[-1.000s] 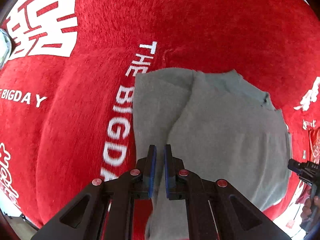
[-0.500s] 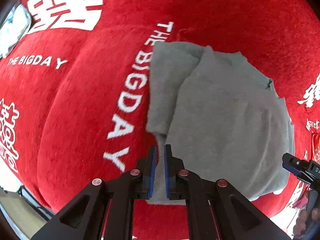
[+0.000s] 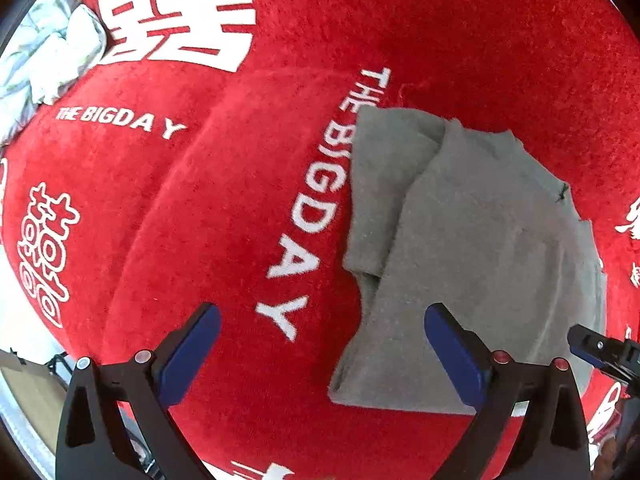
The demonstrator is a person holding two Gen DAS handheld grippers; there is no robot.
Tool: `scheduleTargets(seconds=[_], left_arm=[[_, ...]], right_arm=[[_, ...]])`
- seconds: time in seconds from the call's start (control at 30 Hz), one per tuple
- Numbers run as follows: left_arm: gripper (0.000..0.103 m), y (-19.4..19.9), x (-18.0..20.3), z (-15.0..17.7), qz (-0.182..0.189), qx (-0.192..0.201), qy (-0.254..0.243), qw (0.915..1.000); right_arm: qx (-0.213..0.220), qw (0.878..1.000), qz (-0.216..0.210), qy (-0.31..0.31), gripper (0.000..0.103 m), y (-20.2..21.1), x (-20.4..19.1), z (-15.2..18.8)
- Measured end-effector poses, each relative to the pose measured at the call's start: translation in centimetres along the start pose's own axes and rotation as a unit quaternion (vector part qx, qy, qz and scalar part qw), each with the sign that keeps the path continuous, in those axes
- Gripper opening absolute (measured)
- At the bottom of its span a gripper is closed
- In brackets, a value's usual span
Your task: Fold small clothes
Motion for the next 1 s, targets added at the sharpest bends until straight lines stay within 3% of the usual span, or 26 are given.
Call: scheduleTargets(seconds=[0.1,0.27,0.4,0.43,0.47,0.5,0.7,1.0], left_arm=[[0.102,0.1,-0.5,0.0,-0.001,-0.004,0.011,0.9999],[0.102,-0.5,-0.9,0.0,-0.037,-0.011,0.005,0.9992],[0.102,-0.8,-0.4,0.2,-0.028,-0.018,0.008,0.9994],[0.102,-0.9,-0.2,0.2,-0.021,-0.023,0.011,0.9995],[0.102,-1.2,0.0,0.3,-0.015,-0.028,0.015,0.9994],[0.102,-1.3,0.1,0.4,-0.015,-0.031,0.016,0.9993],[0.102,-1.9,1.2,0.8,-0.020,-0.047,0.007,0.9987],[0.102,-1.7,3.4,1.0,-0.005,-0.051,0.022,0.9984]], right_arm=[[0.005,1.000,-0.006,0.003,0.078,0.3,-0.2,0.0],[0.011,1.000,-0.019,-0.001,0.081,1.0,0.1,0.0],[0.030,0.999,-0.045,0.001,0.087,1.9,0.1,-0.4],[0.042,0.998,-0.053,0.002,0.089,2.3,0.1,-0.5],[0.055,0.997,-0.061,0.001,0.102,2.7,0.1,-0.6],[0.067,0.995,-0.075,-0.004,0.103,3.0,0.1,-0.7],[-0.001,0.989,-0.145,-0.039,0.103,1.4,0.2,0.0],[-0.016,0.985,-0.149,-0.082,0.103,0.6,2.6,0.5]])
Point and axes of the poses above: each gripper's, at about its wrist camera, not at the fingertips, and y roughly against the way its jaws point, x to its right, z to its underside, the point moved 7 cm from there along -y, roughly the way its jaws point, and after that the axes turned 5 degrees about z, right-handed, at the moved point
